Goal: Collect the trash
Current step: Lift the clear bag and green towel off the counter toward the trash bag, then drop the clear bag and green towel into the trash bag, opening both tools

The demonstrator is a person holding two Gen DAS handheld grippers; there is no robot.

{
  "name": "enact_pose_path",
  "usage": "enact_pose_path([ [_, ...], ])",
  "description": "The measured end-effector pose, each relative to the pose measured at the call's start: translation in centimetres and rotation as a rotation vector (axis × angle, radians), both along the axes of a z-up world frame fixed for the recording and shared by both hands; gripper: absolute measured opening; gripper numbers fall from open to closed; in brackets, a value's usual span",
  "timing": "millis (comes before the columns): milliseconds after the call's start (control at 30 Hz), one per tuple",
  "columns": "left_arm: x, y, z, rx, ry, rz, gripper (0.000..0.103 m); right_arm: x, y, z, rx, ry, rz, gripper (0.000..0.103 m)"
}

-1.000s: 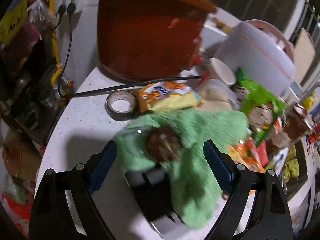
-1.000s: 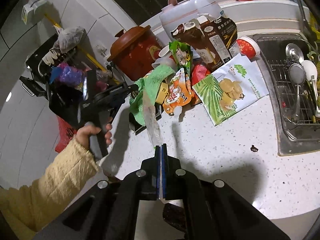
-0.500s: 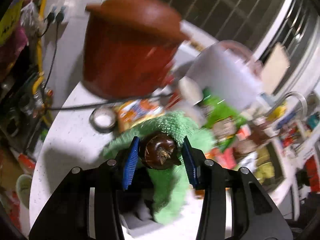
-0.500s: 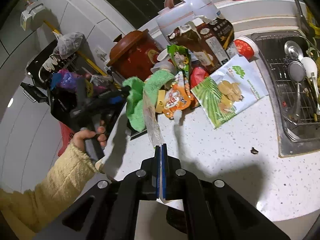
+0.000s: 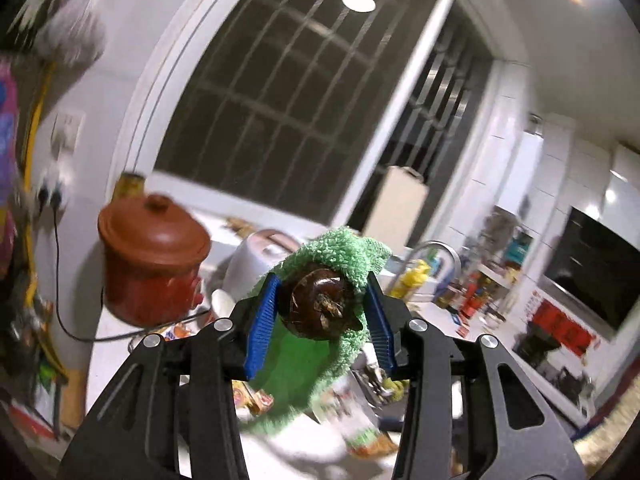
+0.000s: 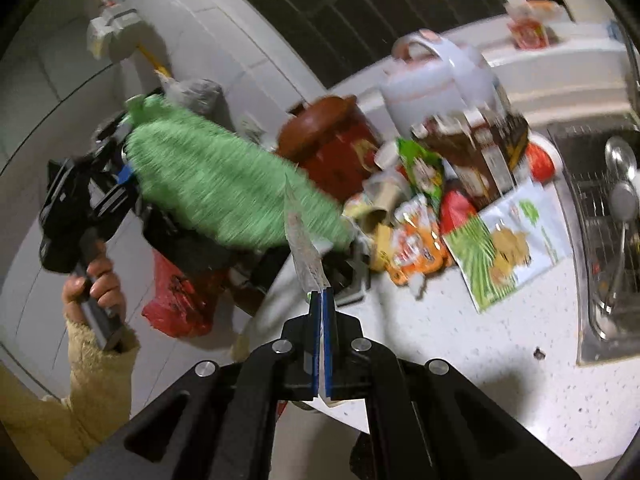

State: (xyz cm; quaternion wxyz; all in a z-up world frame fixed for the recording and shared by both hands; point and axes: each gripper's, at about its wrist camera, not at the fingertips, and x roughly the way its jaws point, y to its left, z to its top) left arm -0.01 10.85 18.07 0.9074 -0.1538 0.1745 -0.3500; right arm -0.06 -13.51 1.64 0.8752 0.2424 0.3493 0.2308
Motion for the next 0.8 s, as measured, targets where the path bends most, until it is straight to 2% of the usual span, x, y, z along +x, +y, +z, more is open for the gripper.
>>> enact_pose_path([
  [100, -4.1, 1.0, 1.9, 0.037, -0.034, -0.02, 0.042, -0.7, 0.1, 1.9, 0.003, -0.046, 0.039, 0.001],
  [200, -7.5, 2.0, 1.9, 0.061, -0.011, -0.036, 0.042, -1.5, 0.4, 3.3, 0.006, -0.071, 0.083, 0.001],
  [333, -10.7, 3.0, -0.9, 0.053, 0.093, -0.081, 0.041, -3.0, 1.6, 4.4, 0.0, -0.05, 0.18, 0.001],
  [467, -12.4, 3.5, -6.1, 0.055, 0.25, -0.089, 0.04, -4.6, 3.4, 3.0, -0.048, 0.054, 0.273, 0.001],
  [500, -12.5, 3.5, -7.8, 0.053, 0.296, -0.086, 0.04, -5.0, 3.8, 2.1, -0.054, 0.097, 0.296, 0.001],
  [533, -12.4, 3.4, -10.3, 0.053, 0.365, -0.077, 0.036, -5.3, 4.3, 0.7, -0.058, 0.151, 0.317, 0.001],
  [600, -12.3, 3.0, -14.5, 0.072, 0.444, -0.075, 0.031, -6.0, 5.2, -1.9, -0.102, 0.232, 0.34, 0.001],
  [633, -11.9, 2.5, -18.3, 0.096, 0.508, -0.075, 0.03, -6.4, 5.6, -3.4, -0.131, 0.261, 0.351, 0.001],
  [700, -11.3, 2.2, -24.0, 0.135, 0.595, -0.052, 0.03, -7.0, 6.6, -7.1, -0.196, 0.326, 0.366, 0.001],
  [767, -10.7, 1.8, -32.0, 0.208, 0.735, -0.015, 0.03, -7.7, 7.9, -11.8, -0.263, 0.389, 0.403, 0.001],
  [800, -11.0, 1.4, -35.9, 0.29, 0.786, -0.004, 0.03, -7.9, 8.4, -13.8, -0.28, 0.424, 0.415, 0.001],
])
